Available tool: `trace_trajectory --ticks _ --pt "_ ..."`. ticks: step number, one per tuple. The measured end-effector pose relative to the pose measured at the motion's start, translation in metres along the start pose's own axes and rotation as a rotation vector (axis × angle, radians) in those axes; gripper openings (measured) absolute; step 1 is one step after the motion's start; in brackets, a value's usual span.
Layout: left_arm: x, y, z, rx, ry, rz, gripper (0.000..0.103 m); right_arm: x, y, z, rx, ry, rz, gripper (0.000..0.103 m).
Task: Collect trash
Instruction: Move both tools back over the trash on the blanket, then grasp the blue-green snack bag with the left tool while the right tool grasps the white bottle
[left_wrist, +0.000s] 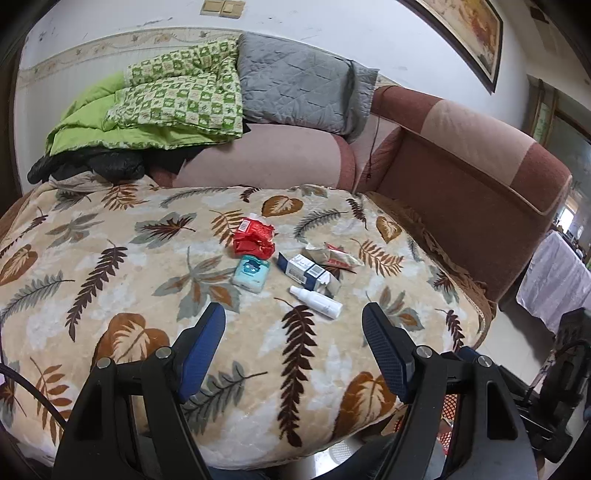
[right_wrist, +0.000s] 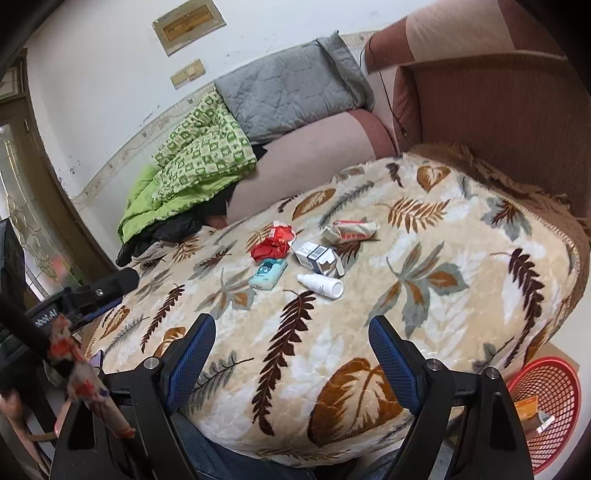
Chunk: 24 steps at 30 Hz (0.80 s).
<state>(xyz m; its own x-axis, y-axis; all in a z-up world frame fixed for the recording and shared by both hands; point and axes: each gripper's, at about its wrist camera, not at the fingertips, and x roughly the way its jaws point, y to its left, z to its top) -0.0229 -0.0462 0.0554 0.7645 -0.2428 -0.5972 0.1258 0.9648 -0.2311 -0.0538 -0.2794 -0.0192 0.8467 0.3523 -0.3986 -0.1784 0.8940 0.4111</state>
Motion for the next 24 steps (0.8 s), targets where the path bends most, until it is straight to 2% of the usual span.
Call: trace_trajectory --ticks 7,10,14,18,20,22,24 --pt "0.041 0.020 0.021 -0.029 0.099 -0.022 0.075 0.033 -0.014 0.008 0.025 0.039 0.036 0.088" --pt "0.069 0.023 0.041 -0.019 0.159 -0.025 0.075 0.054 -0.020 0.016 0.042 0.062 0.068 0.084" --pt "0.114 0.034 0.071 -0.029 0.239 -0.023 0.075 0.091 -0.019 0.041 0.017 0.091 0.111 0.082" --pt "0.155 0.038 0.092 -0.020 0.252 -0.003 0.075 0.135 -0.017 0.064 -0.019 0.103 0.154 0.082" --pt "0.184 0.037 0.095 0.001 0.268 0.004 0.075 0.158 -0.021 0.067 -0.015 0.103 0.141 0.082" --pt "0.211 0.038 0.092 0.003 0.293 -0.019 0.075 0.179 -0.031 0.064 0.010 0.113 0.139 0.076" --pt "0.237 0.043 0.083 0.000 0.308 -0.054 0.075 0.198 -0.046 0.054 0.059 0.122 0.163 0.074"
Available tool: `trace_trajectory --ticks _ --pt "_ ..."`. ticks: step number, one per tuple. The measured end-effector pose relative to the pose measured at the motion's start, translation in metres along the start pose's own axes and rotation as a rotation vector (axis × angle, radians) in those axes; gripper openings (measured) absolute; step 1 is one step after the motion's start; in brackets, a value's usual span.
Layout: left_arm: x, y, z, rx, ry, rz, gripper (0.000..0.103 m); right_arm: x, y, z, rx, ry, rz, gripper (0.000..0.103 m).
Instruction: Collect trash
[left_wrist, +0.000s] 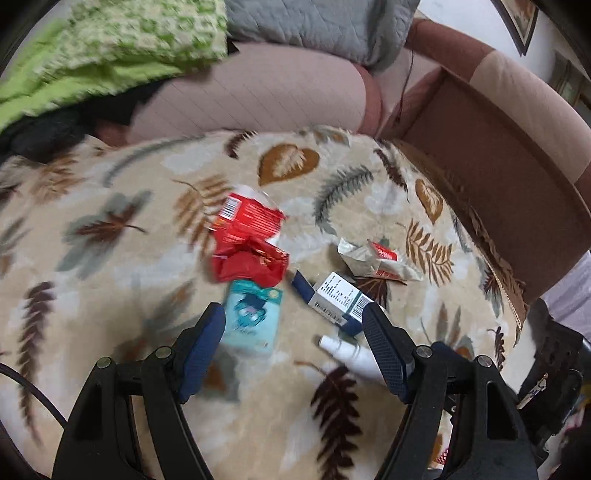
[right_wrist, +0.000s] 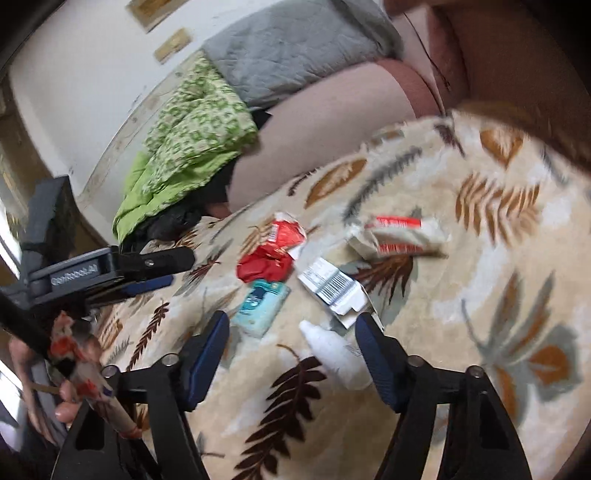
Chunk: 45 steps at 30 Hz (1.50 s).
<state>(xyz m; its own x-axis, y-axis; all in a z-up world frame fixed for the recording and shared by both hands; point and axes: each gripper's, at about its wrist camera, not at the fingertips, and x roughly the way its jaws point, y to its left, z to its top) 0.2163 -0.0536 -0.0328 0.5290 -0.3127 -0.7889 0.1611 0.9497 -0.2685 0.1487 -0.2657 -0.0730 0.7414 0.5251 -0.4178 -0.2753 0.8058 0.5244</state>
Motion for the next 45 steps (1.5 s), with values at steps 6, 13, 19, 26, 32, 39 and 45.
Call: trace_trajectory --ticks 6,13,19,26,32,39,45 --pt "0.045 0.020 -0.009 0.005 0.073 0.061 0.075 0.036 -0.022 -0.014 -0.015 0.075 0.050 0.071" --pt "0.051 0.027 -0.006 -0.021 0.074 0.036 0.075 0.063 -0.021 -0.029 -0.083 0.171 -0.042 0.034" --pt "0.077 0.029 -0.007 -0.006 0.102 0.085 0.075 0.051 -0.023 -0.034 -0.084 0.158 -0.040 0.033" --pt "0.114 0.009 -0.024 0.132 0.185 0.250 0.075 0.052 -0.031 -0.034 -0.025 0.143 -0.023 0.033" --pt "0.098 0.010 -0.020 0.088 0.157 0.238 0.034 0.052 -0.029 -0.034 -0.024 0.133 -0.026 0.033" --pt "0.049 -0.005 -0.031 0.063 0.119 0.183 0.033 0.045 -0.031 -0.037 -0.021 0.107 0.009 0.033" --pt "-0.041 -0.026 -0.072 0.059 -0.100 0.180 0.033 0.013 -0.002 -0.043 -0.069 0.072 0.042 0.033"
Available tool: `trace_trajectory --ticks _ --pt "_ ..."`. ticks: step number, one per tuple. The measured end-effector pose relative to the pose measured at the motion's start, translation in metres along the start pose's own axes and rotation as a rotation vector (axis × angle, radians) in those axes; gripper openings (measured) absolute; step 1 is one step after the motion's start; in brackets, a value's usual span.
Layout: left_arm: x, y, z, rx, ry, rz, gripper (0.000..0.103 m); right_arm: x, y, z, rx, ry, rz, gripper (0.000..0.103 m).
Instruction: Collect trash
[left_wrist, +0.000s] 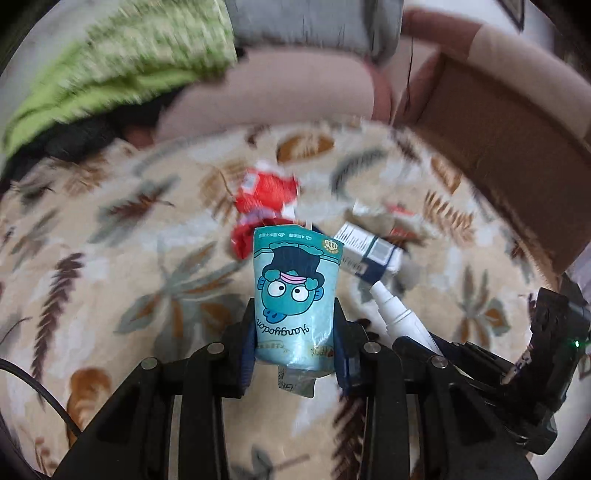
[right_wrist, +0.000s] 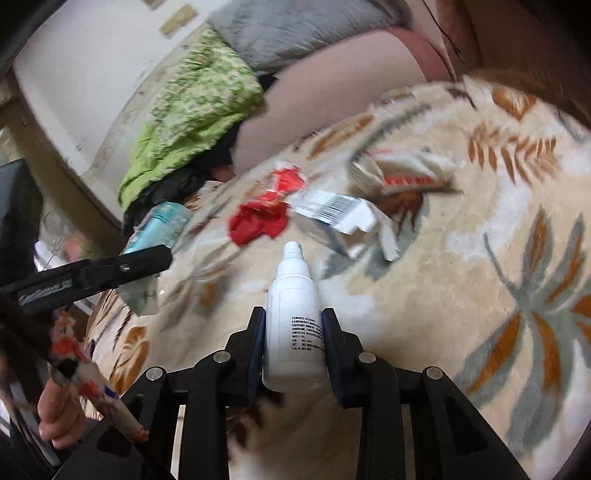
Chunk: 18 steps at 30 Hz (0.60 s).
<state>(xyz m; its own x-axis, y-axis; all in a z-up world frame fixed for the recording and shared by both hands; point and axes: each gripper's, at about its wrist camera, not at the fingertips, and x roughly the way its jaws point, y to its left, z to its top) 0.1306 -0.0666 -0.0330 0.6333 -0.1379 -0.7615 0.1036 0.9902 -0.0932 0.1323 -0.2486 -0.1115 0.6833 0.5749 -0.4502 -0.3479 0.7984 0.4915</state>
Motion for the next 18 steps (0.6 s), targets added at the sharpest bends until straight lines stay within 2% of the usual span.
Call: trace_trajectory --ticks 3,9,12,14,18 --pt "-0.042 -0.002 -0.028 -0.027 -0.066 -0.010 0.033 -0.035 0.022 -0.010 -0.017 -0.034 -0.005 0.033" --pt "-0.113 -0.008 -0.074 -0.086 -0.107 -0.046 0.033 -0.112 0.056 -0.036 -0.003 -0.117 0.018 0.033" --pt "-0.146 -0.019 -0.084 -0.072 -0.149 -0.070 0.033 -0.154 0.067 -0.051 0.040 -0.182 0.026 0.033" --pt "-0.170 -0.026 -0.088 -0.056 -0.194 -0.059 0.034 -0.178 0.071 -0.059 0.069 -0.223 0.036 0.033" --pt "-0.207 -0.042 -0.093 -0.013 -0.253 -0.072 0.034 -0.214 0.078 -0.068 0.098 -0.274 0.002 0.033"
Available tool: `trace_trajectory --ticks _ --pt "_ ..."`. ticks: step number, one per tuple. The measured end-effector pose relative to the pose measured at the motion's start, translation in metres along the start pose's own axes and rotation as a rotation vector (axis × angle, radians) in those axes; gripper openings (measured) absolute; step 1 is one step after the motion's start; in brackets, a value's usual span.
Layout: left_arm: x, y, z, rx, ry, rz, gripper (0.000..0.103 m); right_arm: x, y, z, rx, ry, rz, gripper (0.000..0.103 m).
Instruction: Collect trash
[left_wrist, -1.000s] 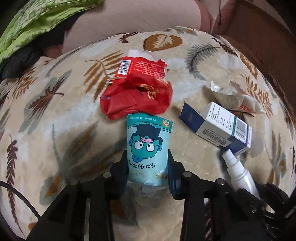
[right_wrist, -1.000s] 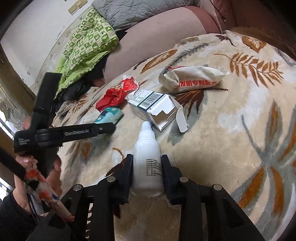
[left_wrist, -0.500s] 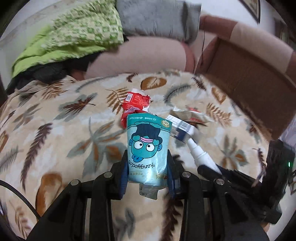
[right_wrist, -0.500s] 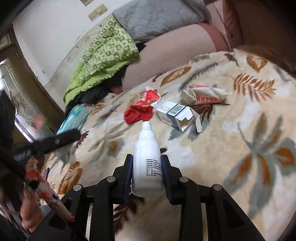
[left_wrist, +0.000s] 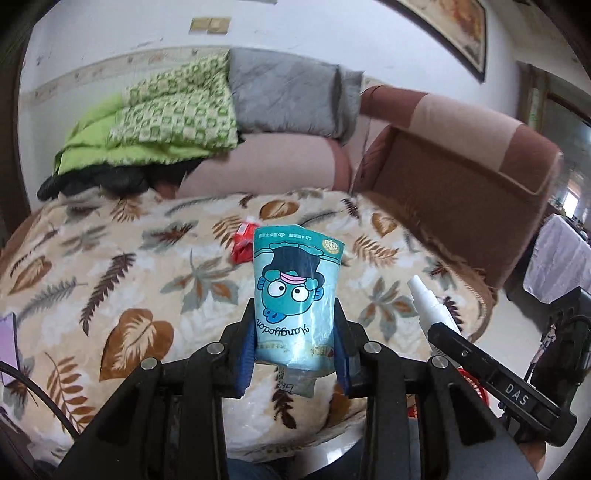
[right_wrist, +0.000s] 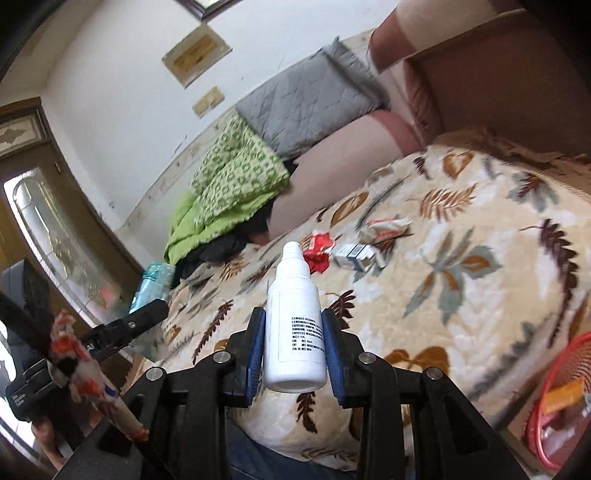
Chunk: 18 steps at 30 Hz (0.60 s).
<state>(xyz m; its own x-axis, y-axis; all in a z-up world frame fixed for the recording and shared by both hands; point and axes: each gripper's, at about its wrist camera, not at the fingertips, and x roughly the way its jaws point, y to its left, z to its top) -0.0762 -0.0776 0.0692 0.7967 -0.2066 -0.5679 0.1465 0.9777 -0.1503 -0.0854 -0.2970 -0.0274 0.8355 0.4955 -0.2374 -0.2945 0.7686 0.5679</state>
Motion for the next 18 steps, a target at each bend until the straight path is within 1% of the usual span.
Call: trace_trajectory --ticks 4,7,9,12,18 --pt "-0.022 -0.011 -0.001 0.012 -0.019 -0.028 0.034 -0.031 0.012 0.003 -0.023 -0.045 -0.023 0.033" --pt "-0.032 -0.018 -0.002 0.023 -0.027 -0.042 0.034 -0.048 0.020 0.001 -0.050 -0.060 -0.037 0.033" --pt "-0.037 -0.023 -0.003 0.032 -0.028 -0.056 0.034 -0.057 0.025 -0.001 -0.063 -0.065 -0.062 0.033" --pt "-0.043 -0.031 -0.004 0.048 -0.031 -0.071 0.034 -0.070 0.027 -0.003 -0.069 -0.080 -0.065 0.033" --pt "-0.052 -0.047 -0.006 0.088 -0.043 -0.083 0.034 -0.093 0.020 -0.004 -0.065 -0.117 -0.108 0.033"
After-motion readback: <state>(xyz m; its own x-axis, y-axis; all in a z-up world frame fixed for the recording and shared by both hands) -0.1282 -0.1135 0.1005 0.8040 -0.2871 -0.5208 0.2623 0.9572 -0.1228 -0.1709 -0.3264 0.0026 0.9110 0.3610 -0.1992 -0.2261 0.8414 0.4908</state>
